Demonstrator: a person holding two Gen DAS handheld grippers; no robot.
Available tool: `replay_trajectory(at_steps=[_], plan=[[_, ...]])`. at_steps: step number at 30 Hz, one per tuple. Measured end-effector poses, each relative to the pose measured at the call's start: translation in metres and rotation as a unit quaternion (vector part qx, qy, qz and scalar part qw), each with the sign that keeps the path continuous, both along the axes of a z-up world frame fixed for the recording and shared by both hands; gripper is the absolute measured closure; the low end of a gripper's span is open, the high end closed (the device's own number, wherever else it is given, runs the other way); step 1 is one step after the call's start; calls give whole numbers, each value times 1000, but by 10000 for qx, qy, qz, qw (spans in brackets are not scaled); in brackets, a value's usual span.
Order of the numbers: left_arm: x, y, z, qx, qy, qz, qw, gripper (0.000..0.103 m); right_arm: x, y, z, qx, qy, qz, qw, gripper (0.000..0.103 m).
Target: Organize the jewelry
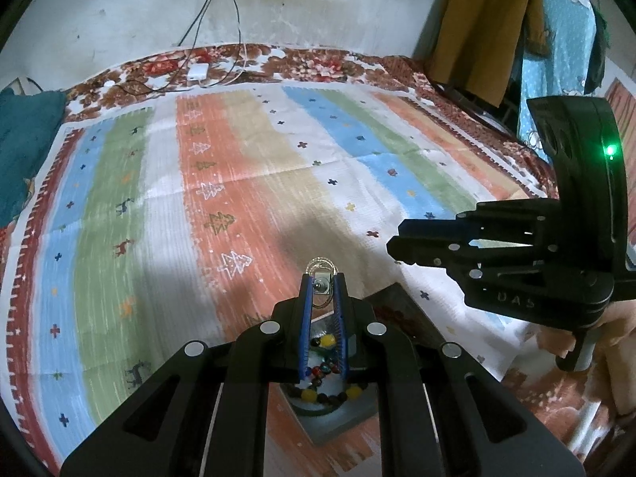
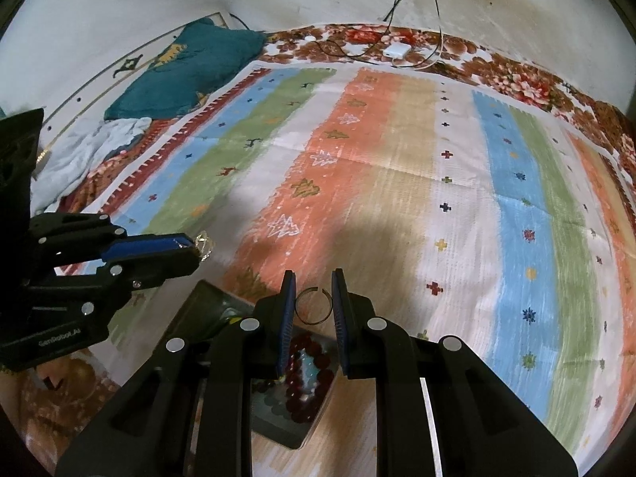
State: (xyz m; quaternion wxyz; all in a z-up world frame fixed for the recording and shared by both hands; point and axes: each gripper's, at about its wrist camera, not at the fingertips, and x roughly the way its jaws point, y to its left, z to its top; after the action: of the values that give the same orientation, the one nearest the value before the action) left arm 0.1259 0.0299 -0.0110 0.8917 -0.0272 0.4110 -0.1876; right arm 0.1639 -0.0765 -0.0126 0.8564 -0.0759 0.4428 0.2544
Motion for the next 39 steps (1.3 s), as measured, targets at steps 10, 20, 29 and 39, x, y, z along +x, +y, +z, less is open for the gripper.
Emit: replay_trajectory(at_steps=[10,20,29,39], plan=[[-22,-2,2,-58,-5,-20,10000,93,-22,1,-4,-2,57,202,9998,84],[-33,0,-1,-104,34,48,9999,93,-39,1,-6,118,94,373,9992,84],[-33,4,-13,-21,223,249,9994,76,-46,-8,-5,204,31,321,9993,61],[-54,7,-8,-106,149,247,9995,37,-64,-25,-1,289,-161,228,9992,38]])
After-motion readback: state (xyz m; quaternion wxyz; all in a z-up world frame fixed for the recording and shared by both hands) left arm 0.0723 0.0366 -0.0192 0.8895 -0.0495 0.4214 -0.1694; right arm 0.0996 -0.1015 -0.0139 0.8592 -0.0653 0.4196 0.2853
